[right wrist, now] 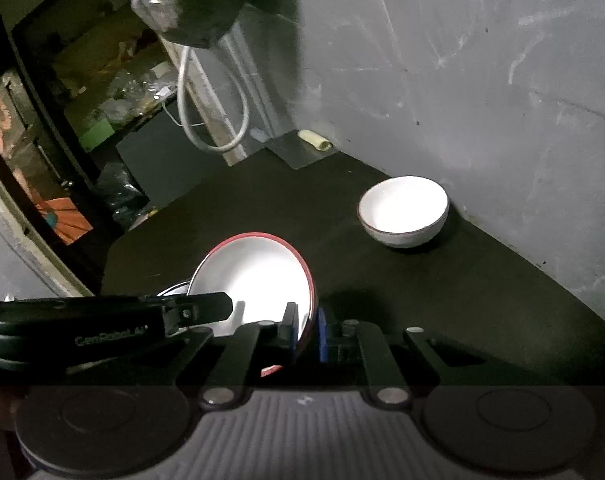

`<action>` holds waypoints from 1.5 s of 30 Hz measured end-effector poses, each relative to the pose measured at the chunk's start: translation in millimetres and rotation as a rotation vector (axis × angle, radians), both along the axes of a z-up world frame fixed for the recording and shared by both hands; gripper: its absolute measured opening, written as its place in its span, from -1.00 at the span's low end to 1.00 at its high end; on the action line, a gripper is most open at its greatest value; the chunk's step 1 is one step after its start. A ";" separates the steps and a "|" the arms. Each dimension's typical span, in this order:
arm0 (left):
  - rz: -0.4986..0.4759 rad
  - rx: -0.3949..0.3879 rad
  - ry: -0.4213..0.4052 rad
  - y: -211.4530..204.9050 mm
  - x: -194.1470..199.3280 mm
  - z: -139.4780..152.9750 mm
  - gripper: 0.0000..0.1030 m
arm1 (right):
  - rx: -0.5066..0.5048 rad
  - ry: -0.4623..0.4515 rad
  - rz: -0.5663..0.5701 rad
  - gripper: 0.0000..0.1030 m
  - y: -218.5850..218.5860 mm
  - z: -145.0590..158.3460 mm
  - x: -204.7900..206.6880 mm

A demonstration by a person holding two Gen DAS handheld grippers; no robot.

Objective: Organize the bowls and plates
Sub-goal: 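Lift the white bowl with the right gripper and carry it over the steel bowl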

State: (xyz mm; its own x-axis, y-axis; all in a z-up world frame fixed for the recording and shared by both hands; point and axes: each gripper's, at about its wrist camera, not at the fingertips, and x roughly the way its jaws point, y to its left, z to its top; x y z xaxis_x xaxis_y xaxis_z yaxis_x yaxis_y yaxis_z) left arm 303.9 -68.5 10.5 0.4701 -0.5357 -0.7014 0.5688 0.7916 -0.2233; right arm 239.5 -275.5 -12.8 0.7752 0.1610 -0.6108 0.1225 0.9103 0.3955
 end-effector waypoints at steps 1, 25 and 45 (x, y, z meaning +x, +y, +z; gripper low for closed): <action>0.005 -0.005 0.000 4.0 -5.2 3.2 -0.77 | -0.001 -0.004 0.004 -0.78 2.5 3.2 -4.2; 0.084 -0.051 0.042 84.1 -107.1 15.4 -0.77 | -0.042 0.013 0.148 -0.78 70.9 30.6 -106.5; 0.148 0.016 0.121 99.3 -139.1 -10.5 -0.77 | -0.048 0.122 0.226 -0.78 92.7 11.8 -131.8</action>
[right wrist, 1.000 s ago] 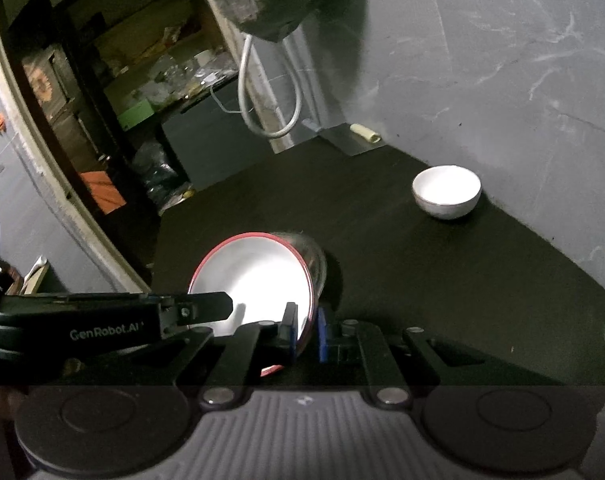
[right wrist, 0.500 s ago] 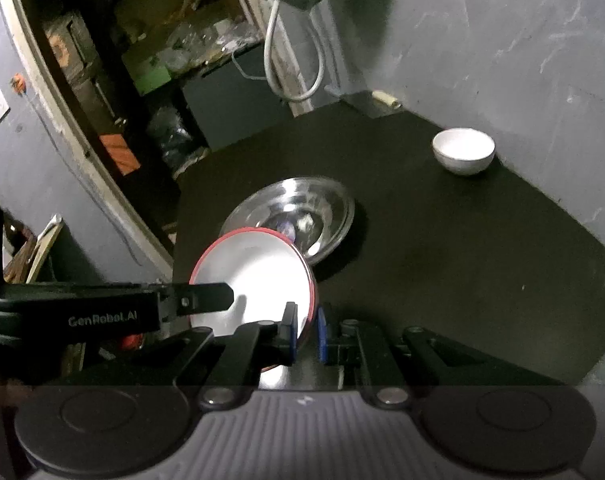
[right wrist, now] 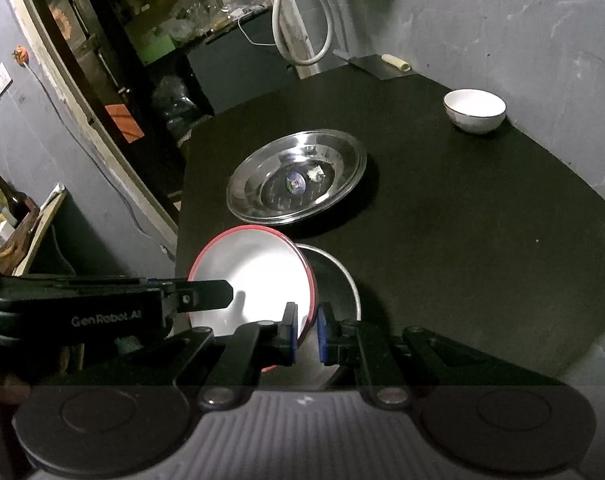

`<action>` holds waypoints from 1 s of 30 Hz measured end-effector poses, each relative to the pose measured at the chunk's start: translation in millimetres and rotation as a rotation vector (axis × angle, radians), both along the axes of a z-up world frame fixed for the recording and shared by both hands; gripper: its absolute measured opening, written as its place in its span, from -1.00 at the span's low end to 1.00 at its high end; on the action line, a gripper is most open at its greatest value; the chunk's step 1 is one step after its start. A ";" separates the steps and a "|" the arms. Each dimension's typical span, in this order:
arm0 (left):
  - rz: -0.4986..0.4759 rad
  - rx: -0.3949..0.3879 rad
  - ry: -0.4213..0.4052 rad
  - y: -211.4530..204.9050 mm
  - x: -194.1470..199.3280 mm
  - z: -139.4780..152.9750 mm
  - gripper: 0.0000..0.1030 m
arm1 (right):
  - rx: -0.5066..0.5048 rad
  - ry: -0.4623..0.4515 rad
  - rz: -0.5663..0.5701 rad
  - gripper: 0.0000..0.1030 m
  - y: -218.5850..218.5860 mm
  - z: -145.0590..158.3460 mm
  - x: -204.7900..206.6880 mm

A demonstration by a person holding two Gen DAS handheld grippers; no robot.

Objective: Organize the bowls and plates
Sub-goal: 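Lift the white bowl with the right gripper and carry it over the steel bowl, then lower the white bowl into the steel bowl and open the right gripper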

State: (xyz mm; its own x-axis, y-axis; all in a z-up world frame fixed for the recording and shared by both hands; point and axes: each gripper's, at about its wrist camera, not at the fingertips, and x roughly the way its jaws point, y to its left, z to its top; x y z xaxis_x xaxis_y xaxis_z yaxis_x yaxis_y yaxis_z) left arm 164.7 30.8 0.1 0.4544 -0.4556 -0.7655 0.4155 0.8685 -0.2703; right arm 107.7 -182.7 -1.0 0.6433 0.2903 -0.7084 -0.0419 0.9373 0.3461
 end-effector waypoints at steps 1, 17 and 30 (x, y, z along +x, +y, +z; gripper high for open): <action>0.002 0.009 0.003 -0.8 0.4 -1.0 -0.77 | -0.002 0.003 0.002 -0.78 0.7 -0.5 0.7; 0.028 0.061 0.054 -7.8 5.8 -9.8 -0.77 | -0.019 0.052 0.030 -0.78 3.1 -9.3 13.8; 0.059 0.089 0.087 -10.9 11.3 -15.6 -0.73 | -0.012 0.083 0.056 -0.77 0.9 -16.1 22.4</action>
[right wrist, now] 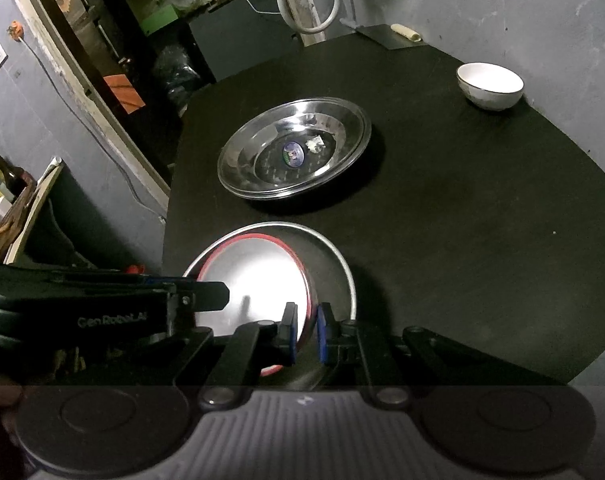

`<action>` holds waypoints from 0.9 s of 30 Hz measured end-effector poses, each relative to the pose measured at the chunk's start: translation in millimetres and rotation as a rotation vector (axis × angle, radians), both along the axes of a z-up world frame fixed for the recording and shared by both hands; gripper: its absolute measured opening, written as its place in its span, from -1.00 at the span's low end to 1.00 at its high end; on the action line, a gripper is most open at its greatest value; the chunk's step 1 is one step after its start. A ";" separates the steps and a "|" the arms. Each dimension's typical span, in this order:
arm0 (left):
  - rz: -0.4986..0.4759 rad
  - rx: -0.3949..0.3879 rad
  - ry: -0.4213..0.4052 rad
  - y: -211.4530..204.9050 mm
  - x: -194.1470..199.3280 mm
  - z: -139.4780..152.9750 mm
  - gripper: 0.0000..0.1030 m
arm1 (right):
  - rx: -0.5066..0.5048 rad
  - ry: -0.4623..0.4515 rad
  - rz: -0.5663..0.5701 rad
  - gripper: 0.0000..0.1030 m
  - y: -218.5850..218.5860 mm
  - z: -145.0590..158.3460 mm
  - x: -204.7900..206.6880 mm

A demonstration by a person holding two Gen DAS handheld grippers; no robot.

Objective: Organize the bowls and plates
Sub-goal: 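Lower the white bowl into the steel bowl and open the right gripper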

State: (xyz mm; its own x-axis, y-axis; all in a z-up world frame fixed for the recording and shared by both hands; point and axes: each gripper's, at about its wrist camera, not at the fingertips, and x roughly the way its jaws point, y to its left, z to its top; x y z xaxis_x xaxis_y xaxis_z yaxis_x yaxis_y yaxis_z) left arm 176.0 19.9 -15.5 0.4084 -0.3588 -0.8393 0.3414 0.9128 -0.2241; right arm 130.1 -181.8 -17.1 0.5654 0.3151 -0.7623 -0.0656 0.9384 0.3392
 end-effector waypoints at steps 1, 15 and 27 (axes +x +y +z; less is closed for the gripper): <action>0.001 -0.001 0.000 0.0 0.5 0.2 -0.73 | 0.002 0.000 0.001 -0.77 -0.4 -0.4 0.4; 0.026 -0.024 -0.016 4.0 0.1 13.2 -0.66 | -0.007 -0.043 0.008 -0.67 -9.2 10.2 -1.1; 0.063 -0.085 -0.099 -1.0 15.7 37.3 0.28 | 0.009 -0.108 -0.056 -0.44 -37.6 21.8 -3.7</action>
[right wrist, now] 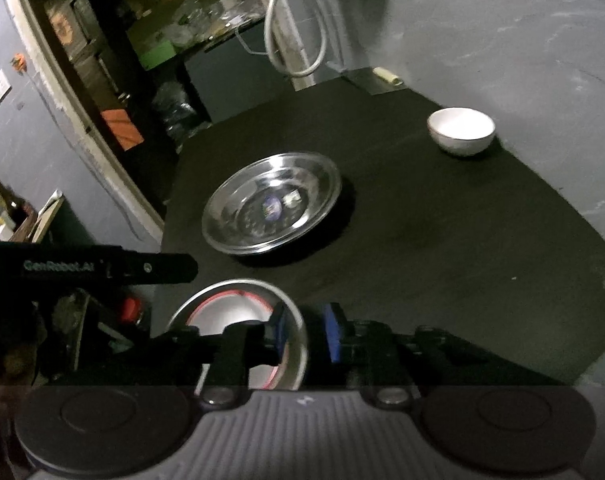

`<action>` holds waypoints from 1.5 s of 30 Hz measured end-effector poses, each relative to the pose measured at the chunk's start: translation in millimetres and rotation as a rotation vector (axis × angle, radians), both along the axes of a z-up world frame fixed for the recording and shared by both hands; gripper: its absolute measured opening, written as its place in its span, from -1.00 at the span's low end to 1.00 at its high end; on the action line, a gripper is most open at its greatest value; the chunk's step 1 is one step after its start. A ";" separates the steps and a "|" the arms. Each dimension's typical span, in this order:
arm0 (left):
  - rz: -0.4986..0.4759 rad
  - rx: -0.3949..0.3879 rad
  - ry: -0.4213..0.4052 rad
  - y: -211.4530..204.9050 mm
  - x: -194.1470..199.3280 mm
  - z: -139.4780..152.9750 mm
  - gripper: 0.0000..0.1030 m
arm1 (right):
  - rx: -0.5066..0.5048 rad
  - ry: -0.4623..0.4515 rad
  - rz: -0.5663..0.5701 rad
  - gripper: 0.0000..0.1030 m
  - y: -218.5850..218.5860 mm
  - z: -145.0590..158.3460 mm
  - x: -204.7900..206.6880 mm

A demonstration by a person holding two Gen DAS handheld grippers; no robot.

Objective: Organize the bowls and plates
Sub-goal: 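Lower the white bowl into the steel bowl and open the right gripper, then reach the right gripper to the second white bowl and grasp its rim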

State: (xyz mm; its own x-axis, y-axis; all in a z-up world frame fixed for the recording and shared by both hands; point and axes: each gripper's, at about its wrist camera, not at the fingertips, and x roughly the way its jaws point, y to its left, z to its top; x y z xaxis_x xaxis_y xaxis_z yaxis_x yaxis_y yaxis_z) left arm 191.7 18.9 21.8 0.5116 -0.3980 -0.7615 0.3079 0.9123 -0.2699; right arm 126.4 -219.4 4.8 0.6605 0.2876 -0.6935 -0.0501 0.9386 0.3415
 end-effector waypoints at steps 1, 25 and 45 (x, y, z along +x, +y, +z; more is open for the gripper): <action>0.002 -0.004 -0.005 -1.9 2.1 0.6 0.38 | 0.003 -0.002 -0.009 -0.34 -3.7 0.2 0.7; 0.006 -0.038 -0.020 -63.4 80.1 -10.8 0.99 | 0.064 0.030 -0.262 0.99 -80.3 -28.0 47.1; -0.215 -0.038 -0.128 -185.8 217.2 -26.3 0.99 | 0.106 -0.035 -0.464 0.89 -137.9 -55.3 171.9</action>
